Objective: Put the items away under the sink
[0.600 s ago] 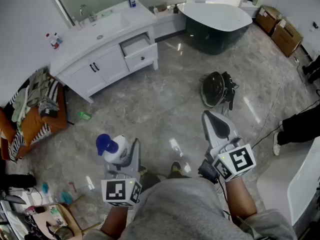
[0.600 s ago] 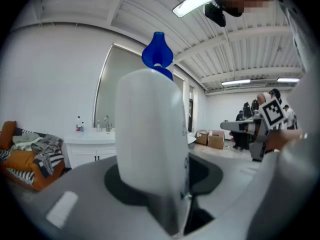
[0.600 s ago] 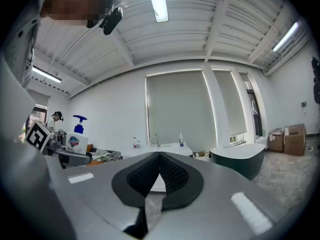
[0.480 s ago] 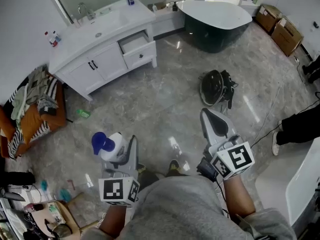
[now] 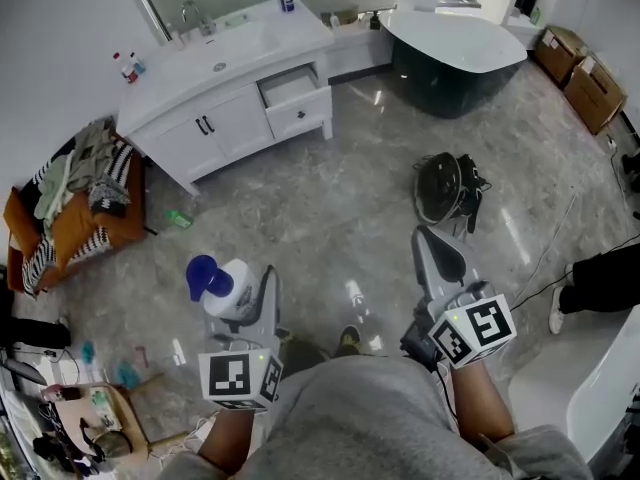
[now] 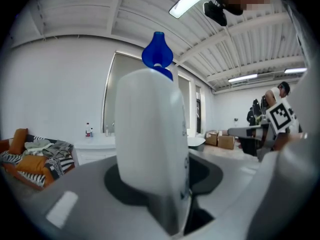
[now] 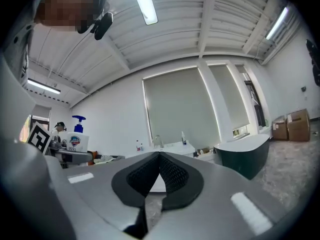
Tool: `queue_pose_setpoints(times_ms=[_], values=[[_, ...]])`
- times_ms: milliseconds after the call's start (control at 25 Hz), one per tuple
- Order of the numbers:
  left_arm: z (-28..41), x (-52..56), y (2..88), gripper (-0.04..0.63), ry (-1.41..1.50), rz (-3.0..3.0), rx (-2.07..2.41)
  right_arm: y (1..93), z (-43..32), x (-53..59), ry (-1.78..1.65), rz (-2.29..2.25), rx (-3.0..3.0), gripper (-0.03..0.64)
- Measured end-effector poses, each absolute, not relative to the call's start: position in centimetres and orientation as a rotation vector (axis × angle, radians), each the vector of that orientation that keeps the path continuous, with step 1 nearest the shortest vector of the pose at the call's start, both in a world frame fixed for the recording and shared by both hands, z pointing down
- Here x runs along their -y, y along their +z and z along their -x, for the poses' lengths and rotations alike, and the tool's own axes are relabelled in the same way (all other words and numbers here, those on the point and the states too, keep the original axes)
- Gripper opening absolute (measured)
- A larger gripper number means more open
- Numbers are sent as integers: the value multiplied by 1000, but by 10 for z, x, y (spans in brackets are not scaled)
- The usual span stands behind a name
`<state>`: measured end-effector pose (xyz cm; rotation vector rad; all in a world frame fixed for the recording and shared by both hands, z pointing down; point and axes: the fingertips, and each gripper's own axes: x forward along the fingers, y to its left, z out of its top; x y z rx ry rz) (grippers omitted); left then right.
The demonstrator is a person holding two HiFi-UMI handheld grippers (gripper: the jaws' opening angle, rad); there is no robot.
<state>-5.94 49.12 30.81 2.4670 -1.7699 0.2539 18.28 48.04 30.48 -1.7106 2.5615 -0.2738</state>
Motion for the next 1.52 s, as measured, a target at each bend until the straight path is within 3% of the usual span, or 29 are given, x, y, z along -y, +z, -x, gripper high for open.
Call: queue_pose_setpoints(times_ms=[840, 1520], values=[[51, -495, 316, 189, 247, -2492, 1735, 310, -183, -481, -208, 1686, -2541, -1], [69, -392, 323, 187, 237, -2498, 1683, 314, -144, -381, -207, 1675, -2598, 0]])
